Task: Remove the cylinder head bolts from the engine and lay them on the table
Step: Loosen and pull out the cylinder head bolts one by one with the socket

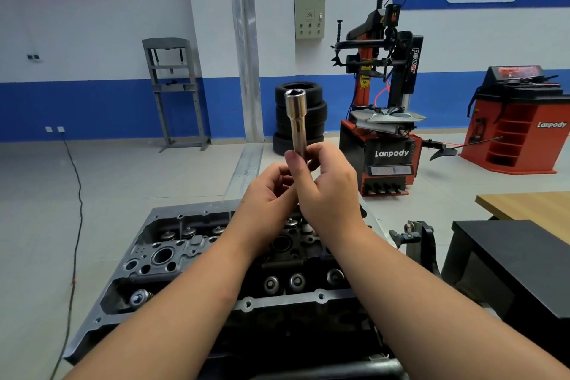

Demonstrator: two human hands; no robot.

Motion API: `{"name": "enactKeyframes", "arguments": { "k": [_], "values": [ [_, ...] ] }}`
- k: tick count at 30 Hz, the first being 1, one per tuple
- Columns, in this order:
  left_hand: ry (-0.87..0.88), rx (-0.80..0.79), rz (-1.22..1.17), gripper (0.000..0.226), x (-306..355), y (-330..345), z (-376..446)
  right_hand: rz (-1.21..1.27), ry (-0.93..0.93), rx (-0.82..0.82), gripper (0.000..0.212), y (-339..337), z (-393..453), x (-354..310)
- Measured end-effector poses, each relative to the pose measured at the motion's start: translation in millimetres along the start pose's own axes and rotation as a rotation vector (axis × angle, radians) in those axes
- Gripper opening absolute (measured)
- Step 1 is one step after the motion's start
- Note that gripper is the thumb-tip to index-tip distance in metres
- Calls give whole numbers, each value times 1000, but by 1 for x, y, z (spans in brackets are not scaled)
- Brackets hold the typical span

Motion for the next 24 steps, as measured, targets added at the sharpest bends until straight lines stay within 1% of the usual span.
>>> {"name": "enactKeyframes", "arguments": {
  "k": [3, 5, 10, 13, 14, 16, 19, 21, 24],
  "values": [
    [-3, -26, -10, 29, 1, 3, -1, -29, -13, -24, 29, 2, -1, 0],
    [0, -35, 7, 31, 1, 3, -1, -26, 14, -39, 31, 3, -1, 0],
    [16, -36, 86, 23, 3, 2, 0, 25, 33, -95, 27, 4, -2, -2],
    [28, -15, 66, 5, 3, 1, 1, 15, 37, -52, 21, 1, 0, 0],
    [28, -11, 54, 5, 3, 1, 1, 4, 28, -40, 22, 1, 0, 0],
    [19, -17, 29, 14, 4, 2, 0, -24, 22, -62, 28, 3, 0, -1],
    [2, -90, 14, 23, 5, 6, -2, -46, 32, -80, 33, 5, -1, -3],
    [11, -97, 39, 23, 7, 6, -2, -47, 21, -57, 33, 3, -2, -6],
    [32, -61, 79, 15, 7, 4, 0, 0, 40, -54, 26, 1, -1, -6]
  ]
}}
Point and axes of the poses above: each hand's wrist, its own z-axis towards the middle knuckle, its own y-axis out of the palm, x = y × z, the point moved 4 cm from there along z, towards the middle knuckle, and after that the axes turned 12 degrees about y, right-handed, at the moved point
